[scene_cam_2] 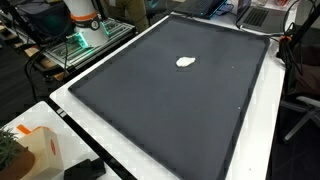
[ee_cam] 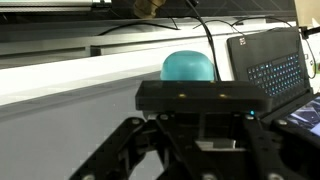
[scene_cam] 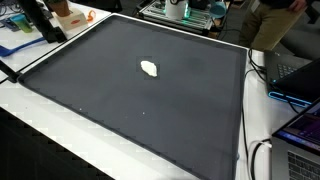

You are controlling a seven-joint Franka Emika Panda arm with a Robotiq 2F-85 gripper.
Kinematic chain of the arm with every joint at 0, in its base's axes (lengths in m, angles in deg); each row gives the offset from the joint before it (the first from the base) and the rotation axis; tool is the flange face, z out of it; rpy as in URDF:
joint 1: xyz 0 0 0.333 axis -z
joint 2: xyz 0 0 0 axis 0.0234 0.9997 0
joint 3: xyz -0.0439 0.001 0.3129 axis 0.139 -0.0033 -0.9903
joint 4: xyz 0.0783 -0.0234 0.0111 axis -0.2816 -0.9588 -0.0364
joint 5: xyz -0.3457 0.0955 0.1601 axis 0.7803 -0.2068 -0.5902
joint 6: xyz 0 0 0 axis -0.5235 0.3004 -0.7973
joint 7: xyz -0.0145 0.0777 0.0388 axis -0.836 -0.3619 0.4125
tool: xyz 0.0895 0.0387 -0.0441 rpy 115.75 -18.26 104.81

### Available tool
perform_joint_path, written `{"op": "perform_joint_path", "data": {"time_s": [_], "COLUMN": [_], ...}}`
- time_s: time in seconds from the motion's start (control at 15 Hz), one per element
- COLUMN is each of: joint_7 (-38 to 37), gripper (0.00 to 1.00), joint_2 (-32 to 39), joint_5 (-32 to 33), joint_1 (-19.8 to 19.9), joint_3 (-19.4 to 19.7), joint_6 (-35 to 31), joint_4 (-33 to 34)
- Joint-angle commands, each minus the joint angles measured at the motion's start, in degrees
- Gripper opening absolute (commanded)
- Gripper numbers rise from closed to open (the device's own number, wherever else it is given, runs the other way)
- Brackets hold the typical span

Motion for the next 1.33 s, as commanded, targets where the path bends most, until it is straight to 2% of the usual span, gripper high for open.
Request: {"op": "perform_joint_path", "data": {"time_s": [0.0,0.13,0.4,0.73,0.8,0.87,1.0,1.07,1.27], "joint_7": [0.06,1.27,-2.38,-8.6,-12.07,-8.63,-10.69,-10.77,-10.01], "gripper": [0.22,0.22,0.22,0.22,0.22,0.47,0.47,0.22,0.22], "joint_2": [-0.08,-0.16,3.59,9.69,9.27,7.63,9.15,10.46,13.23], "joint_5": [-0.05,3.96,16.25,33.55,35.81,31.71,34.47,33.62,36.61], "joint_1": [0.45,1.05,0.63,2.29,2.78,0.23,1.0,1.44,4.37], "joint_3": [-0.34,-2.26,-5.07,-8.83,-9.35,-7.16,-7.59,-6.96,-4.41], "joint_6": [0.31,-6.0,-9.4,-15.33,-18.32,-15.65,-17.5,-19.4,-19.7], "joint_4": [0.1,0.93,7.29,17.22,17.11,15.05,16.98,17.3,19.57]}}
